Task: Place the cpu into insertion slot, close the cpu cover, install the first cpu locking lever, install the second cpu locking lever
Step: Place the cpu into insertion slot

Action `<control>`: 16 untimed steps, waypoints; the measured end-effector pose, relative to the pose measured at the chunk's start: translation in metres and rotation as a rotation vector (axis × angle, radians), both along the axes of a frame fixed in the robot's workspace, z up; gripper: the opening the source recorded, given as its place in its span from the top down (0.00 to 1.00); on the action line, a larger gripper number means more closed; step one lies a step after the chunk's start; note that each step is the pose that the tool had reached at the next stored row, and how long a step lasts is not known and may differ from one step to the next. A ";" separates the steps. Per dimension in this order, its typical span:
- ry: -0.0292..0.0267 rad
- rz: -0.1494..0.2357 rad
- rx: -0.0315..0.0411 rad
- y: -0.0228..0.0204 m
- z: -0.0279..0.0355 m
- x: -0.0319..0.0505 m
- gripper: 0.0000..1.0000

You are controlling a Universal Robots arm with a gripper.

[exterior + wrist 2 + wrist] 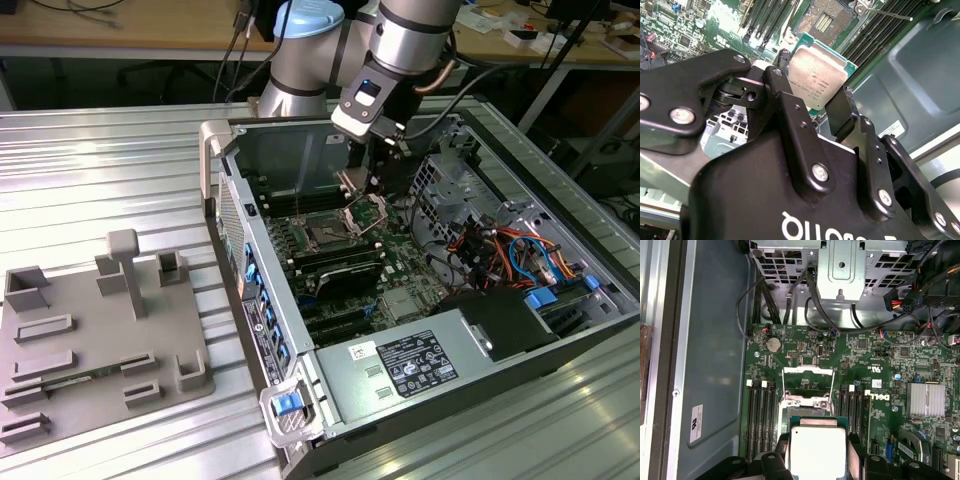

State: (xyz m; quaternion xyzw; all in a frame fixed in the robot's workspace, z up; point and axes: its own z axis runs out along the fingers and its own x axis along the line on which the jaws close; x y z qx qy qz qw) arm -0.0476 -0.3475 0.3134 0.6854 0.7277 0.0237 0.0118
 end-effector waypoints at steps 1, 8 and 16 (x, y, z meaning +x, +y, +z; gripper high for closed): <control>0.0000 0.000 0.0000 0.0010 -0.0007 -0.0006 0.45; 0.0000 0.012 0.0001 0.0087 -0.0153 -0.0053 0.45; 0.0077 0.011 0.0000 0.0103 -0.0246 -0.0125 0.45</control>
